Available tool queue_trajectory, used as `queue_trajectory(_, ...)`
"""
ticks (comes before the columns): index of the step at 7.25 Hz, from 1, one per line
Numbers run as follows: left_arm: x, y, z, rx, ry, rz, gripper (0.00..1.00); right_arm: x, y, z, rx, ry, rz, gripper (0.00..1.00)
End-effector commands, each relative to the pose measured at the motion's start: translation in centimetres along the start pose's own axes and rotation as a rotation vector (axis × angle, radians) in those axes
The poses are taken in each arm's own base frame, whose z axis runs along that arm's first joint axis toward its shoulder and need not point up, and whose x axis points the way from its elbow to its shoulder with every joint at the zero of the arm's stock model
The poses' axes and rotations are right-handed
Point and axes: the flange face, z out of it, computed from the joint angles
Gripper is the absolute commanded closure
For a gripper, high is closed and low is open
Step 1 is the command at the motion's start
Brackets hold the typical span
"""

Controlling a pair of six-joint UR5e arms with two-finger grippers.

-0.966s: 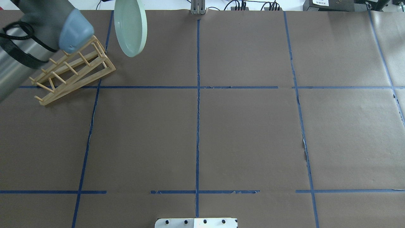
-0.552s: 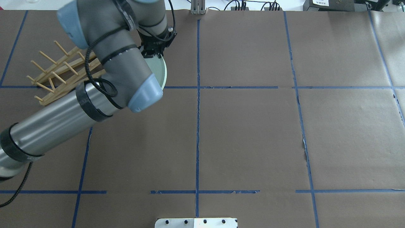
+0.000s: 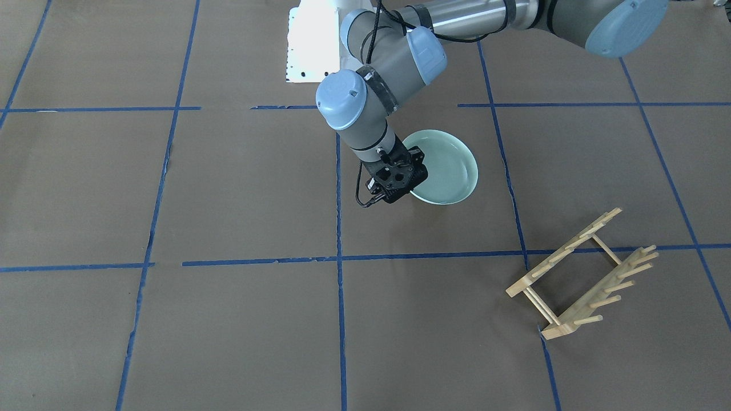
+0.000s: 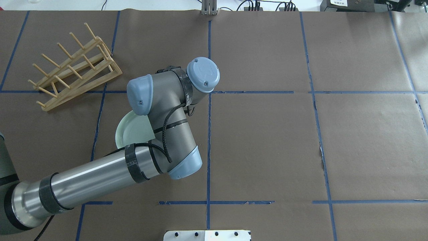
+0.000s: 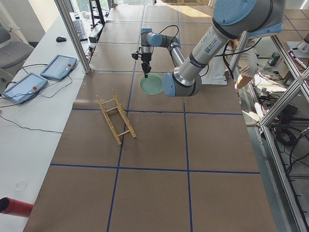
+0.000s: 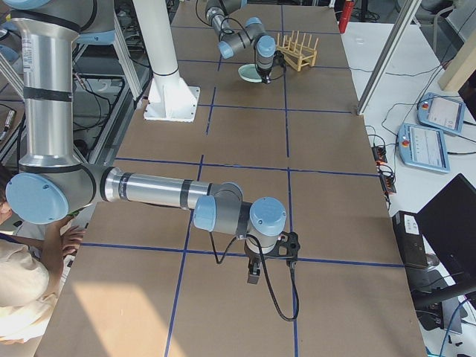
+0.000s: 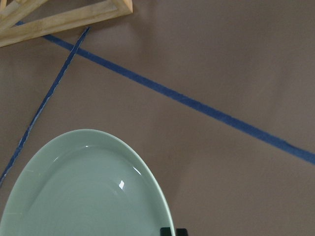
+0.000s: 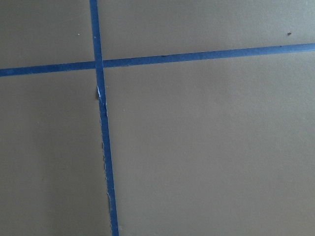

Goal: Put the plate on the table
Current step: 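Carry the plate toward the robot and lower it flat onto the table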

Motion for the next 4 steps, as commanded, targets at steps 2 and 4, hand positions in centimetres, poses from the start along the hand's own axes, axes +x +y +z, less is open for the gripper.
queue_trajectory(2, -0.2, 2.0, 2.5, 0.002, -0.034, 0.03, 0.45, 0.0, 0.0, 0.0, 0.0, 0.0, 0.0, 0.0)
queue_trajectory(4, -1.9, 1.9, 1.3, 0.01, 0.033, 0.051, 0.0, 0.0, 0.0, 0.0, 0.0, 0.0, 0.0, 0.0)
